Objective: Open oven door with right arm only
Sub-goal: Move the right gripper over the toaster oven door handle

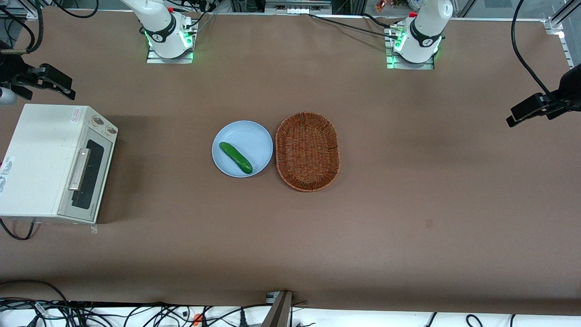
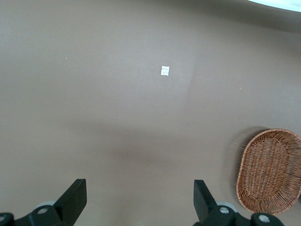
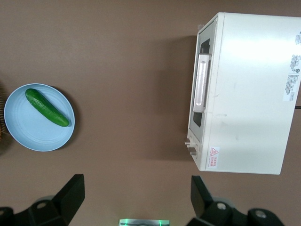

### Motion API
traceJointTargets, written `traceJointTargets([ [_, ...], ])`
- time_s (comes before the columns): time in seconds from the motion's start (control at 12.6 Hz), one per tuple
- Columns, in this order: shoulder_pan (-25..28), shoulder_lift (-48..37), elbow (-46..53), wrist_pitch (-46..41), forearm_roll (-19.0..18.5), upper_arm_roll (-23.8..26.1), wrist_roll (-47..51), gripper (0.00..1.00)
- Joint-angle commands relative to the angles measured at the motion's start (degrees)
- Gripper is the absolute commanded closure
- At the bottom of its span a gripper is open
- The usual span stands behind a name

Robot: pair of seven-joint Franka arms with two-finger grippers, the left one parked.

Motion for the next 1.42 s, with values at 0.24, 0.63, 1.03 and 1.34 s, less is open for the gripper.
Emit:
traceJointTargets([
  [0.24,-0.13,-0.33,-0.34,-2.17,-0.35,1.31,0.74,0.0],
  [0.63,4.77,1.16,-6.83,0.09,-4.63,2.54,5.99,0.18],
  [1.03,11.82,11.34,-7.29,2.64,-17.37,2.54,9.17,0.66],
  [1.34,12.53,18.82,-7.28,4.23,-29.15,2.54,8.83,0.99],
])
